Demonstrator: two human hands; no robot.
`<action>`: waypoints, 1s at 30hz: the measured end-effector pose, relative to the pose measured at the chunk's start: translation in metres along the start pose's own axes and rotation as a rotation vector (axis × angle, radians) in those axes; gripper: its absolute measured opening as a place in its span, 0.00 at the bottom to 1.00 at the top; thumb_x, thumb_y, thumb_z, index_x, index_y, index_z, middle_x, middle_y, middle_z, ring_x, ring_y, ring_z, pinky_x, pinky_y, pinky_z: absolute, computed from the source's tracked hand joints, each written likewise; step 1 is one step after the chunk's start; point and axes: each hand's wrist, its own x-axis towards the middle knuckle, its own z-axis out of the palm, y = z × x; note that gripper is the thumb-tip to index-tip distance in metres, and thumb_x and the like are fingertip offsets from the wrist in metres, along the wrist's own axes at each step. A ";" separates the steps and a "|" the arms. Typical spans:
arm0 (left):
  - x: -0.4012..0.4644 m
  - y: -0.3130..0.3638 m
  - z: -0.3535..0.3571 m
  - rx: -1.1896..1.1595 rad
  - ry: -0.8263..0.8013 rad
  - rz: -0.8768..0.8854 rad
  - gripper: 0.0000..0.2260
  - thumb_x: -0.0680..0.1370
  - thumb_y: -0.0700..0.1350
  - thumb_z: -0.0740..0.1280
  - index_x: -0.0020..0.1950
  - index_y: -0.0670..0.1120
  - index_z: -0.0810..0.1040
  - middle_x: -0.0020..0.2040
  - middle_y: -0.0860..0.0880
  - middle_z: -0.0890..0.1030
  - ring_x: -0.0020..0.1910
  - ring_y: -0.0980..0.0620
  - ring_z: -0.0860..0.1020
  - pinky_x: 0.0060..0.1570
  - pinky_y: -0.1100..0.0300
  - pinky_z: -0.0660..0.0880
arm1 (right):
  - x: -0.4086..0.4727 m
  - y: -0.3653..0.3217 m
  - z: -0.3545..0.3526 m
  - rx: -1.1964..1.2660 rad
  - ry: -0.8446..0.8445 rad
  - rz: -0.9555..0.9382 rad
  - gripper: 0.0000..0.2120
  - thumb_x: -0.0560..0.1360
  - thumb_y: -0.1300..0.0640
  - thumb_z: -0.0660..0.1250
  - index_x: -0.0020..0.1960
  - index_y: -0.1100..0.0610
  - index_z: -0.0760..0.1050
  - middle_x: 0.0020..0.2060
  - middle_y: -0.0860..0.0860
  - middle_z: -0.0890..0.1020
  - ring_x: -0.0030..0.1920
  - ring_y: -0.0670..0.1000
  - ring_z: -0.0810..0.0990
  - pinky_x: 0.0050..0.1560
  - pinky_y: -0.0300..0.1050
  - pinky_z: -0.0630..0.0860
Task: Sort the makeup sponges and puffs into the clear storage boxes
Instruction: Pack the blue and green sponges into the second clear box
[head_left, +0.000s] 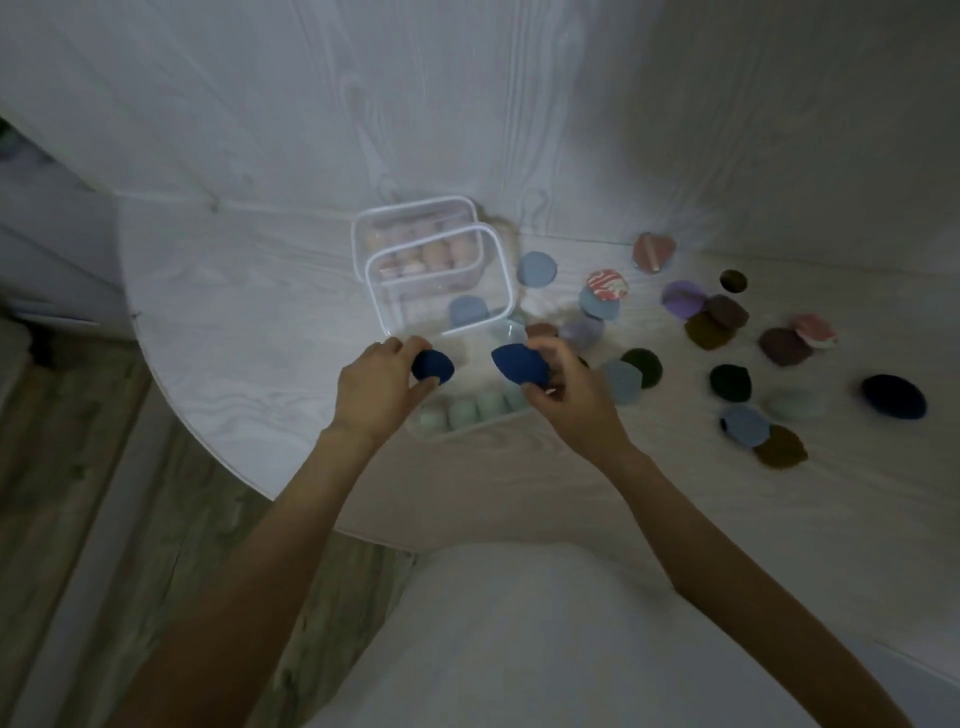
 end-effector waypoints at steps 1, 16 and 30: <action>0.002 0.001 0.004 0.067 0.017 0.021 0.14 0.70 0.49 0.74 0.51 0.45 0.76 0.40 0.46 0.78 0.39 0.45 0.76 0.29 0.60 0.64 | 0.001 -0.001 0.002 -0.016 -0.003 0.003 0.18 0.73 0.63 0.67 0.61 0.55 0.70 0.53 0.53 0.79 0.46 0.47 0.78 0.41 0.31 0.74; 0.008 0.018 0.028 -0.071 -0.122 -0.032 0.10 0.72 0.44 0.70 0.51 0.43 0.80 0.49 0.43 0.76 0.43 0.44 0.76 0.37 0.55 0.72 | 0.008 -0.001 0.010 -0.087 0.078 -0.025 0.15 0.75 0.59 0.66 0.60 0.60 0.71 0.54 0.52 0.76 0.46 0.44 0.76 0.41 0.28 0.72; -0.011 0.013 0.028 -0.133 -0.002 0.080 0.07 0.67 0.36 0.73 0.44 0.43 0.83 0.39 0.44 0.81 0.31 0.43 0.77 0.37 0.55 0.72 | 0.045 -0.019 0.046 -0.697 -0.119 -0.155 0.10 0.73 0.55 0.66 0.52 0.59 0.74 0.45 0.55 0.80 0.45 0.54 0.77 0.39 0.45 0.70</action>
